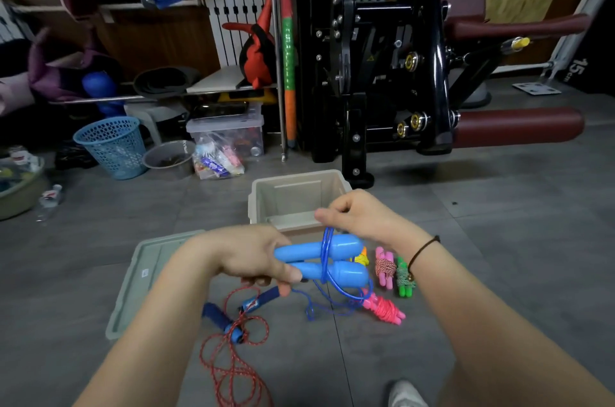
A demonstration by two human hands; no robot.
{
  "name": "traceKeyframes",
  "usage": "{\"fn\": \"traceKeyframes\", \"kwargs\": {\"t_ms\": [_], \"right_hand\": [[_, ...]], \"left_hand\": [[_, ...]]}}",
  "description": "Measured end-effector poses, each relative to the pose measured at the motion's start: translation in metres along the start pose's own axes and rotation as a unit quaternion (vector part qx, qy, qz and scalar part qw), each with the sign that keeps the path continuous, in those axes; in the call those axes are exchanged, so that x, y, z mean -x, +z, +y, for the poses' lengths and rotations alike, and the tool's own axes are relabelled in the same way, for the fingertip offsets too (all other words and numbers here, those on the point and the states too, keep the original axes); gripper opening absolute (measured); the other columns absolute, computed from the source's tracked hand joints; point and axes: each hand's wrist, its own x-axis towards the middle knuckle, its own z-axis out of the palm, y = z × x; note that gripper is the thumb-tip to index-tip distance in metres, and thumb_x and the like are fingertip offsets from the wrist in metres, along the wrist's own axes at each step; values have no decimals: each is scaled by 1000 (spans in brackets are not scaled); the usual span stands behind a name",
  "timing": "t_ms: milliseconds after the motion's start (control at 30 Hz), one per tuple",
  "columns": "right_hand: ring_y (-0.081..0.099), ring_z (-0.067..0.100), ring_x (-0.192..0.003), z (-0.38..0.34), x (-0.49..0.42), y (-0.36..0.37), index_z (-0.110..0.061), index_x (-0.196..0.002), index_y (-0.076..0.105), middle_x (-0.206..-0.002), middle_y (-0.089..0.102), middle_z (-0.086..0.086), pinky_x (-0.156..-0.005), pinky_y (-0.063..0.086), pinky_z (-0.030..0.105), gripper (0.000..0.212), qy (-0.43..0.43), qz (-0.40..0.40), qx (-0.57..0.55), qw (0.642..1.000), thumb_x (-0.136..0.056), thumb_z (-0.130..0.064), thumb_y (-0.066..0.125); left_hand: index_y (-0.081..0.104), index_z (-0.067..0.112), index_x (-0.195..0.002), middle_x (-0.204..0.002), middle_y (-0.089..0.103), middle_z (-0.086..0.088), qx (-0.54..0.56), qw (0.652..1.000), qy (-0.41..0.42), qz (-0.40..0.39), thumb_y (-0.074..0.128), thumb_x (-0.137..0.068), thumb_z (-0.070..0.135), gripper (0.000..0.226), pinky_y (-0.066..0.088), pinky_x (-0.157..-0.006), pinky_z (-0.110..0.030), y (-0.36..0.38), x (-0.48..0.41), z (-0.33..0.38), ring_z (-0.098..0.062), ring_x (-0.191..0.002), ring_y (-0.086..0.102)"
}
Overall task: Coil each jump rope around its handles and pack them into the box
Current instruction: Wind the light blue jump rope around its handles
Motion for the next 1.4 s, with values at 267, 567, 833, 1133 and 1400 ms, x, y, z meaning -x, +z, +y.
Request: {"fn": "traceKeyframes", "kwargs": {"t_ms": [267,567,833,1133,1400], "right_hand": [[21,9,-36,-9,-5,2,-15,-67,47,-41,29,-5,-39,28,20,38,91,44,-241,965,-100,-29,40],[39,13,-39,-30,10,14,-14,-93,64,-50,47,-3,-44,41,23,23,27,-94,-112,989,-99,-24,45],[49,7,-55,-9,-12,0,-24,-57,63,-56,59,-4,-61,43,30,37,-30,161,141,976,-90,-40,56],[41,6,-48,-4,-6,-4,-12,-63,51,-55,45,0,-49,38,16,30,59,31,-162,985,-93,-11,55],[28,8,-41,-13,-11,21,-18,-79,64,-43,39,-8,-42,22,20,31,50,-23,-79,995,-99,-32,45]], "left_hand": [[63,6,-102,-72,59,-1,403,887,148,168,61,-89,20,19,29,-39,-15,-2,-16,-9,-4,-46,36],[65,17,-84,-82,66,-4,33,875,-113,470,60,-90,31,16,40,-65,-28,-7,-38,-25,-25,-73,59],[61,26,-96,-87,60,1,-254,915,-106,294,59,-88,45,21,45,-68,-32,16,-34,-8,-22,-81,57],[65,25,-77,-62,61,15,-49,968,139,205,67,-87,29,11,39,-57,-16,8,2,-8,-2,-55,51],[69,20,-70,-73,67,-7,280,845,20,455,64,-83,34,20,35,-50,-25,-8,-21,-22,-16,-49,43]]}}
